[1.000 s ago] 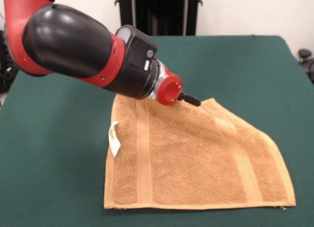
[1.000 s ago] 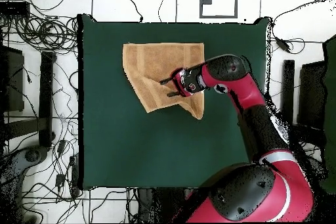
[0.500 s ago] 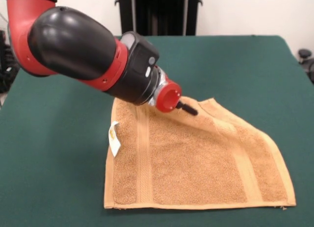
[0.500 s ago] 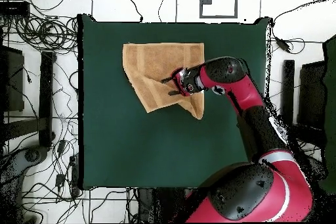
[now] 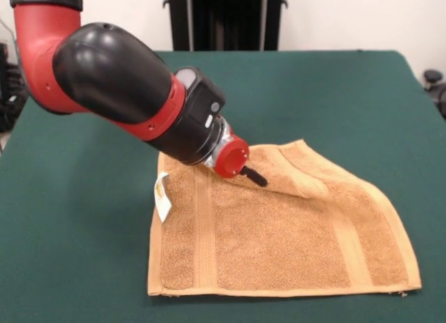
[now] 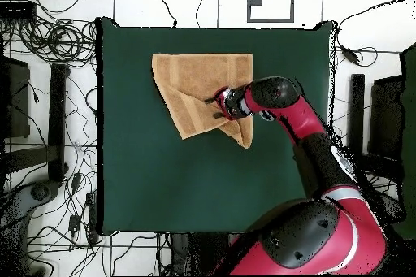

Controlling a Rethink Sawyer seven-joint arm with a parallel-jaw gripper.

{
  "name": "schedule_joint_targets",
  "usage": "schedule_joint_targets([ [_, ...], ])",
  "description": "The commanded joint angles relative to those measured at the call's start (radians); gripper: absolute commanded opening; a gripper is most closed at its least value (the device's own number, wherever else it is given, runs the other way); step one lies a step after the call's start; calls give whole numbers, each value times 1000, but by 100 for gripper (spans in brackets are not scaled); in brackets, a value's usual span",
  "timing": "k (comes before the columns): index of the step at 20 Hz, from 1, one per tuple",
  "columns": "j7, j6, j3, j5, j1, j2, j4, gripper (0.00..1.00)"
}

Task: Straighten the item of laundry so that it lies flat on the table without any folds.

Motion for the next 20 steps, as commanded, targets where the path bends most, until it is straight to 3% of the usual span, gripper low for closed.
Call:
schedule_joint_targets([
  [1,-67,-72,-4,-81,-6,51,91,100],
  [7,-134,67,43,-48,-61,102,94,100],
  [20,-112,147,105,-17,-107,123,171,100],
])
